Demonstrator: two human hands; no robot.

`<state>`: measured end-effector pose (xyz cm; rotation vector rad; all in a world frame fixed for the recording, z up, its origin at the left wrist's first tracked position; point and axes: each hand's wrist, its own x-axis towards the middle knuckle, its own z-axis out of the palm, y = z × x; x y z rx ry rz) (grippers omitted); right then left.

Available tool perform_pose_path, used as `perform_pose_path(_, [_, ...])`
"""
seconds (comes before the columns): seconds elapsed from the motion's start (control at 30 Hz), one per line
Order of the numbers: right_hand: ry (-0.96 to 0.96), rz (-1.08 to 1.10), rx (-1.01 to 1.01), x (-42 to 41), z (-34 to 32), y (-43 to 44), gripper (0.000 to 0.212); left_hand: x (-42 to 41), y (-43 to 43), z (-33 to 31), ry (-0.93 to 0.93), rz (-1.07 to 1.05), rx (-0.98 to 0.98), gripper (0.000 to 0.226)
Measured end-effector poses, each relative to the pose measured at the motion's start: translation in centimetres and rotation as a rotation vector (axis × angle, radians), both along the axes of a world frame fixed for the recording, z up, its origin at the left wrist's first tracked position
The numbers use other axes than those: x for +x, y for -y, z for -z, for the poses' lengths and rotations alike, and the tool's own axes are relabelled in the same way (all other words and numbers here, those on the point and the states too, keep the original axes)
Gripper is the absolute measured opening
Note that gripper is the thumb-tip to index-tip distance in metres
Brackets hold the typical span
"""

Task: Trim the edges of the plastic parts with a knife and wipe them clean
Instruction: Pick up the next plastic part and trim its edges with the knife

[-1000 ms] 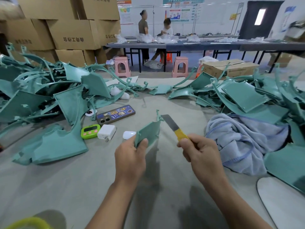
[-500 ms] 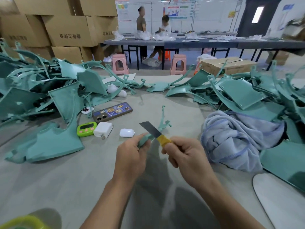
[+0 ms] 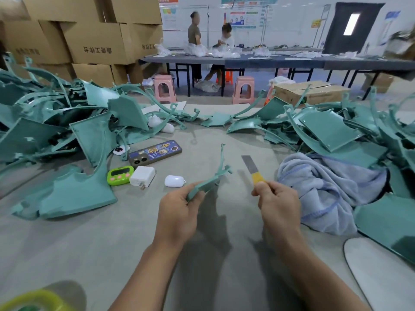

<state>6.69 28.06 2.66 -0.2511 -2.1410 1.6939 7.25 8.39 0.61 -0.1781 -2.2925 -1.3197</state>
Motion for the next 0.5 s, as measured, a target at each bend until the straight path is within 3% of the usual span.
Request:
perform_pose_path(0.07, [-0.113, -0.207, -0.087, 0.5, 0.1, -0.4, 0.024, 0.1, -0.2, 0.0, 0.037, 0.052, -0.024, 0.036])
perform_pose_path(0.13, [-0.087, -0.357, -0.001, 0.9, 0.1, -0.1, 0.024, 0.0, -0.4, 0.0, 0.064, 0.069, -0.043, 0.036])
perform_pose_path(0.2, [0.004, -0.232, 0.123, -0.3, 0.6, -0.5, 0.024, 0.0, -0.6, 0.0, 0.071, 0.076, -0.025, 0.038])
perform_pose_path(0.27, [0.056, -0.041, 0.089, -1.5, 0.1, -1.8, 0.026, 0.2, -0.5, 0.0, 0.081, 0.090, 0.002, 0.040])
perform_pose_path(0.37, [-0.059, -0.208, -0.116, -1.4, 0.1, -3.5, 0.022, 0.2, -0.3, -0.1, 0.097, 0.104, 0.028, 0.038])
perform_pose_path(0.43, [-0.027, -0.424, -0.027, -0.6, 0.2, -2.9, 0.026, 0.0, -0.4, -0.2, 0.082, 0.083, 0.027, 0.034])
perform_pose_path(0.5, [0.038, -0.357, 0.146, -1.1, 0.9, -2.8, 0.025, 0.0, -0.4, -0.3, 0.062, 0.076, 0.019, 0.032])
